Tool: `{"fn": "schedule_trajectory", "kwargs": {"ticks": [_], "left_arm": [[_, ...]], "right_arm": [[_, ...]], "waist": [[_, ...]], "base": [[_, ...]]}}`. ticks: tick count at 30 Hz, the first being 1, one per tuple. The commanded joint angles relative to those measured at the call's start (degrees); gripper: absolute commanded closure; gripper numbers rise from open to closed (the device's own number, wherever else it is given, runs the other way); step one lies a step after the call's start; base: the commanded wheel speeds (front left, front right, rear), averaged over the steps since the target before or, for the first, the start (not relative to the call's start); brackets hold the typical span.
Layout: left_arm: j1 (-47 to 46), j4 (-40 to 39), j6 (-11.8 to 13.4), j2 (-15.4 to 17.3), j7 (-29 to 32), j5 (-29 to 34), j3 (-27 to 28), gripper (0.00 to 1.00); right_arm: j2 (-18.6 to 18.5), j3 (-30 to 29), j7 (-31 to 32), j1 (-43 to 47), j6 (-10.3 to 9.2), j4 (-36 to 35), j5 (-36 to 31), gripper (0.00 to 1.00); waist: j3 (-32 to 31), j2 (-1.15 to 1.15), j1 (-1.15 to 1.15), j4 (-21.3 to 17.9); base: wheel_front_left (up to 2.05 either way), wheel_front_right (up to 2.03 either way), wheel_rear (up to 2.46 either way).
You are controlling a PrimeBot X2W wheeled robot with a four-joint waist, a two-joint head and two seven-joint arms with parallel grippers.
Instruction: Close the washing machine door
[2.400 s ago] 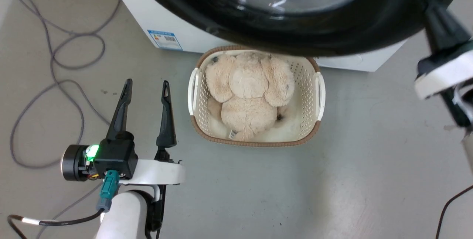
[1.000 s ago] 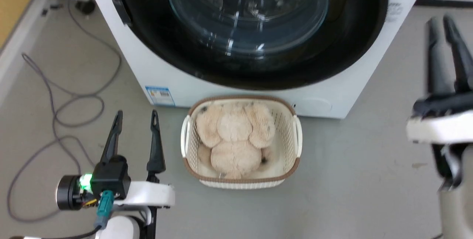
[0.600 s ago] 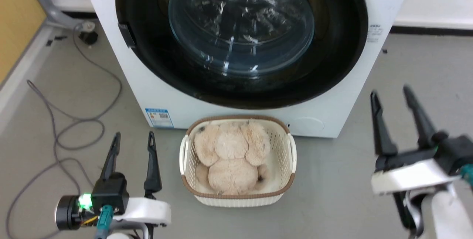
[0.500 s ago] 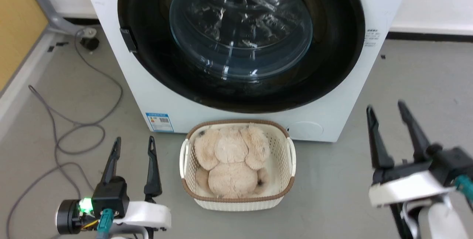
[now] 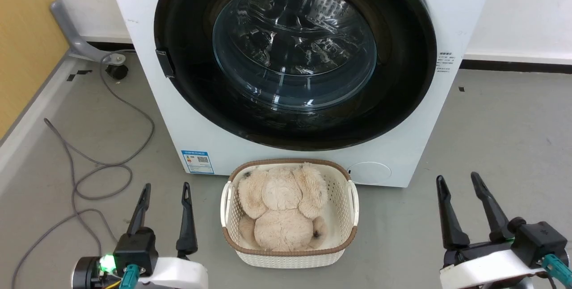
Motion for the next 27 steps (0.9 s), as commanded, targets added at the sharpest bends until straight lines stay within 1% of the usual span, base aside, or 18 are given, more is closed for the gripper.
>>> {"fn": "schedule_trajectory", "kwargs": {"ticks": [1, 2, 27], "left_arm": [[0.84, 0.27, -0.17, -0.14, -0.24, -0.14, 0.12, 0.00], [0.21, 0.19, -0.05, -0.08, 0.01, -0.04, 0.01, 1.00], [0.23, -0.70, -1.13, -0.22, 2.86, 0.38, 0.49, 1.00]], "right_arm": [[0.29, -0.13, -0.18, 0.86, -0.04, -0.62, -0.28, 0.00], [0.00, -0.09, 0.01, 0.03, 0.00, -0.42, -0.23, 1.00], [0.05, -0.08, 2.85, 0.16, 0.00, -1.21, -2.15, 1.00]], "waist": [[-0.10, 0.00, 0.01, 0.03], [-0.11, 0.00, 0.01, 0.02], [-0.10, 0.00, 0.01, -0.23]], "base": [[0.00, 0.00, 0.00], [0.00, 0.00, 0.00], [0.00, 0.00, 0.00]]}}
